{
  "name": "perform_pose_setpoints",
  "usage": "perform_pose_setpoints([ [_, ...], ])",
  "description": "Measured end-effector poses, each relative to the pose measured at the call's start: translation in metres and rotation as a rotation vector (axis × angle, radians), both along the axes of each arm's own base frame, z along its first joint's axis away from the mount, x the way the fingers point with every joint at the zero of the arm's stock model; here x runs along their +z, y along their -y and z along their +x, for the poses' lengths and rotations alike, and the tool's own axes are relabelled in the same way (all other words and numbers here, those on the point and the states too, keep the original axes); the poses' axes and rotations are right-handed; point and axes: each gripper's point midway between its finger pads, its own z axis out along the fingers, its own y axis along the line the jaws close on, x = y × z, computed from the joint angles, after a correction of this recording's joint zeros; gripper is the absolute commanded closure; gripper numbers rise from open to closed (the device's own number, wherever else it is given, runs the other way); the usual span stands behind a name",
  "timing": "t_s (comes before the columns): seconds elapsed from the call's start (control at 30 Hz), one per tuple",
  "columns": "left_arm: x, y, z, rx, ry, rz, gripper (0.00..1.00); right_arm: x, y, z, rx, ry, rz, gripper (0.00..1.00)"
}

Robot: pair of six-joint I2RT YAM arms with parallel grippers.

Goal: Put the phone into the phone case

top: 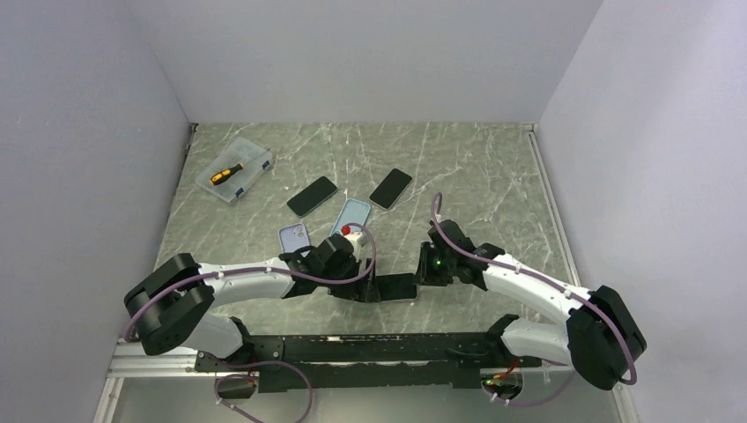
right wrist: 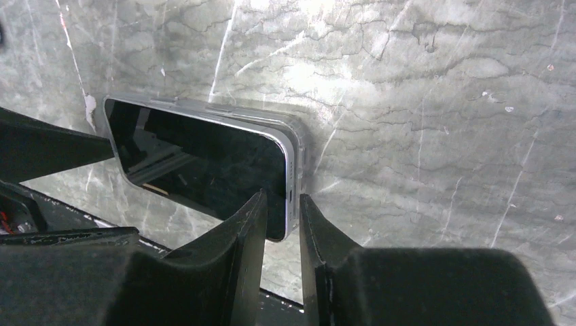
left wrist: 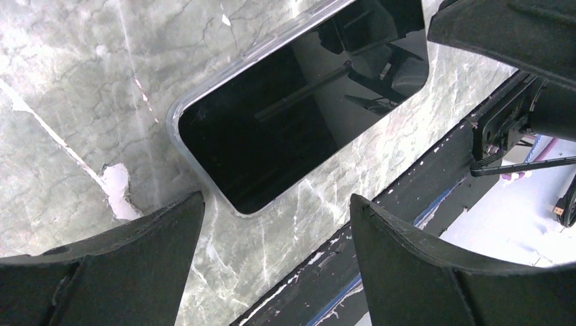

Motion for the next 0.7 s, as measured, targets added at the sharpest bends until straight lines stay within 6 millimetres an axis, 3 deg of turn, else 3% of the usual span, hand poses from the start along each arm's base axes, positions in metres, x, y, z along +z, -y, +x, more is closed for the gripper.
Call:
perform_pose_setpoints([
  [0.27,-0.001,0.004,0.003,-0.012,0.001,0.016,0.22,-0.008,-0.001,-0.001,0.008,-0.017,-0.02,0.84],
  [0.47,-0.003,0.004,0.003,-0.014,-0.009,0.031,0.26,-0.012,-0.004,-0.001,0.016,-0.018,-0.02,1.0],
  [0.7,-0.006,0.003,0.004,-0.026,-0.015,0.057,0.29,-0.014,-0.004,0.0,0.024,-0.011,-0.033,1.0],
])
